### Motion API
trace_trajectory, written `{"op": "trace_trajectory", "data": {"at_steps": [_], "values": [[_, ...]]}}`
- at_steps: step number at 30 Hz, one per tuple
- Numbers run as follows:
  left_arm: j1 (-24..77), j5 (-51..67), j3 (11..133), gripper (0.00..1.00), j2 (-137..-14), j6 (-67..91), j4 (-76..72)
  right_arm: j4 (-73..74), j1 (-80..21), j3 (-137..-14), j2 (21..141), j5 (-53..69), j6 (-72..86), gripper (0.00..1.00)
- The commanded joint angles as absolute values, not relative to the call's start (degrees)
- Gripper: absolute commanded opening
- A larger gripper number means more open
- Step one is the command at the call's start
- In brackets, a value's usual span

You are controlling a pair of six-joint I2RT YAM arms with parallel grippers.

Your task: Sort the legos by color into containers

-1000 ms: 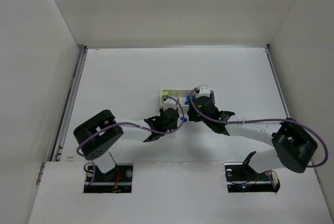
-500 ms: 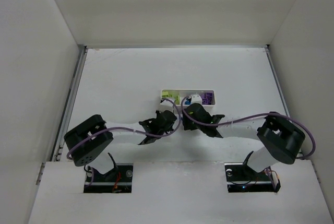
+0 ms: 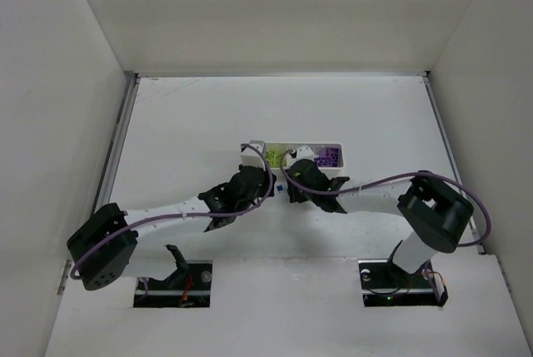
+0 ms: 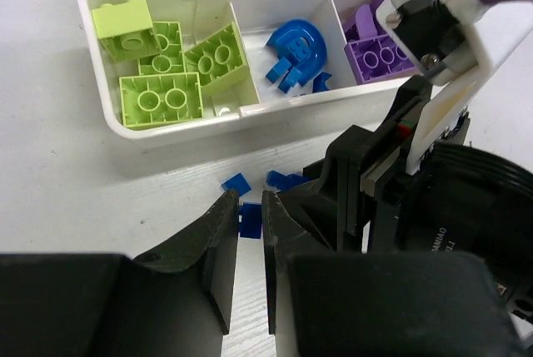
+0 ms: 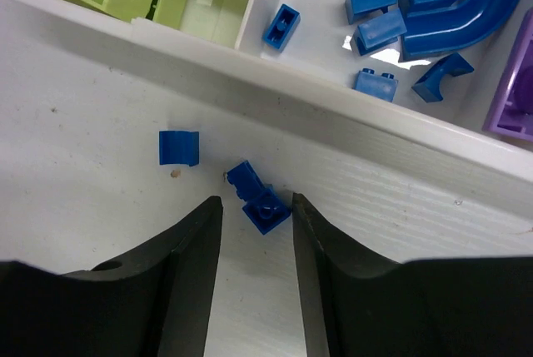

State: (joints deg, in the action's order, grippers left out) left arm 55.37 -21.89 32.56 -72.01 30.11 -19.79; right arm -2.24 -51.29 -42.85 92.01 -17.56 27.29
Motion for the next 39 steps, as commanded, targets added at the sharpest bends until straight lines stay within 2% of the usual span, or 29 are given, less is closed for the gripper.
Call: {"op": "trace_trajectory", "data": {"at_steps": [1, 3, 9, 12, 20, 30, 35, 39], "values": [[54.2, -20.0, 33.9, 0.1, -70.0, 31.6, -19.4, -2.2, -50.9, -44.4, 93.1, -18.2, 26.1, 0.43], [53.5, -19.6, 34.0, 0.11, -69.3, 32.0, -19.6, -2.2, -50.7, -44.4, 93.3, -18.5, 25.7, 0.42], [52.1, -18.5, 34.4, 0.11, -68.2, 32.4, -19.4, -0.6, -50.5, -44.6, 93.3, -18.8, 25.5, 0.26], [51.6, -18.2, 35.0, 0.11, -68.9, 32.5, -19.9, -0.4, -50.2, -44.4, 92.6, -19.4, 26.1, 0.23], [51.4, -16.0, 40.1, 0.12, -76.1, 32.1, -22.6, 0.5, -50.6, -40.2, 82.6, -21.4, 28.6, 0.23], [49.9, -13.9, 50.8, 0.15, -91.2, 30.1, -25.1, 2.8, -49.0, -34.6, 67.9, -21.5, 32.4, 0.23], [49.6, -14.1, 52.9, 0.28, -92.4, 29.5, -25.2, 3.0, -46.7, -36.5, 66.6, -21.3, 31.6, 0.23], [49.2, -15.4, 50.2, 0.33, -88.4, 29.0, -25.0, 1.8, -45.7, -40.0, 69.2, -21.3, 30.4, 0.23]]}}
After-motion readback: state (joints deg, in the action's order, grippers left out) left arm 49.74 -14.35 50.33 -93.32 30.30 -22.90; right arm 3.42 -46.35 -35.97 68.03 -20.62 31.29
